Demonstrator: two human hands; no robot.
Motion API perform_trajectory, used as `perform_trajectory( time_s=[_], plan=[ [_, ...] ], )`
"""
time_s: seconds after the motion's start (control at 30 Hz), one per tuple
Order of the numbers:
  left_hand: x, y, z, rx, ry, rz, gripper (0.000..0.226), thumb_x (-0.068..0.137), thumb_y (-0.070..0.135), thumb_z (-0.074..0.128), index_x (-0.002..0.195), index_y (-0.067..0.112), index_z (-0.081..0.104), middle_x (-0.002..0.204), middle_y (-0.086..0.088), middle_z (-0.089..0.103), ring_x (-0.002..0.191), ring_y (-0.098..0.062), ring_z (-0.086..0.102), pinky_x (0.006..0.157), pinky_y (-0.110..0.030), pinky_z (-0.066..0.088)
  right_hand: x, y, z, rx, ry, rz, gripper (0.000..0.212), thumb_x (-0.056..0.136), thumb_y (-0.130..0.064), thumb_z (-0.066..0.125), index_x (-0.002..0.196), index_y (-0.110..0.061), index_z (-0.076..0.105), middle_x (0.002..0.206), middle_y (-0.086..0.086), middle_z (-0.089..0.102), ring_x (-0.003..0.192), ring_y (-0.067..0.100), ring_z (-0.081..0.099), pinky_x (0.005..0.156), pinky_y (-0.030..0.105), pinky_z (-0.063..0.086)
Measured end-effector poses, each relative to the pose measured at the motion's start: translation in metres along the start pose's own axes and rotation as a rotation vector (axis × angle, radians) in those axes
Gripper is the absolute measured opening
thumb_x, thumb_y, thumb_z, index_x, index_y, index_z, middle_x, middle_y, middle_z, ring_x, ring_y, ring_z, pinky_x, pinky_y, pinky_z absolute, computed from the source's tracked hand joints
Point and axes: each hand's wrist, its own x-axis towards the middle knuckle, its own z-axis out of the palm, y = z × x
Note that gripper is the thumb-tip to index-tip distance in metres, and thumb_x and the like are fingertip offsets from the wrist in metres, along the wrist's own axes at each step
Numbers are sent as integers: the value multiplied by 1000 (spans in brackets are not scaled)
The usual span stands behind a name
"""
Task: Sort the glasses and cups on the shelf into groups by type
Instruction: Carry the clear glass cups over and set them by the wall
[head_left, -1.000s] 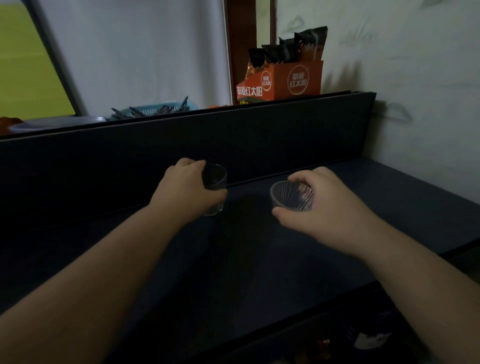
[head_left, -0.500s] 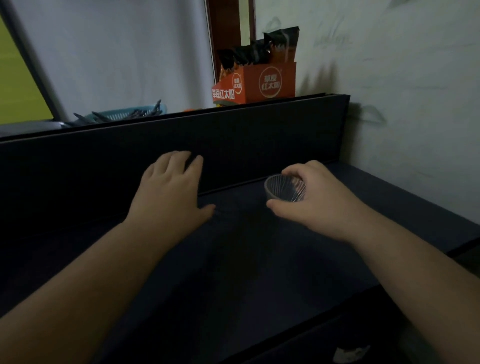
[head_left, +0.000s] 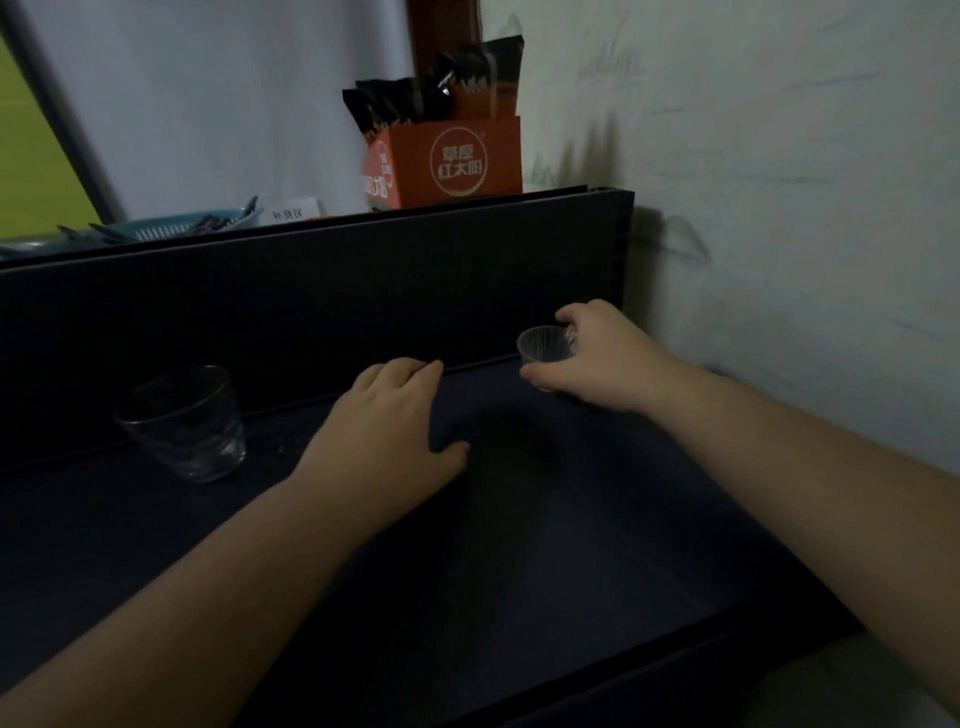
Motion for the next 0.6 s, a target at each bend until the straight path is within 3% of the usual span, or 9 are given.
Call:
perform_trajectory(
  time_s=[0.47, 0.6],
  plan=[
    [-13, 6, -5, -16, 39, -166, 80, 84, 56, 58, 151, 24, 26, 152, 5, 30, 139, -17, 25, 109, -30, 25, 27, 3, 13, -69, -135, -40, 100, 72, -56, 80, 149, -8, 36, 147, 14, 42, 128, 31, 49, 103, 38, 45],
    [-31, -3, -12, -3, 108, -178, 83, 85, 51, 61, 153, 23, 22, 154, 6, 27, 142, -16, 21, 110, -27, 21, 6, -9, -2, -155, 72, -146, 82, 76, -55, 74, 139, -11, 44, 136, 11, 48, 123, 31, 48, 97, 38, 43]
  ],
)
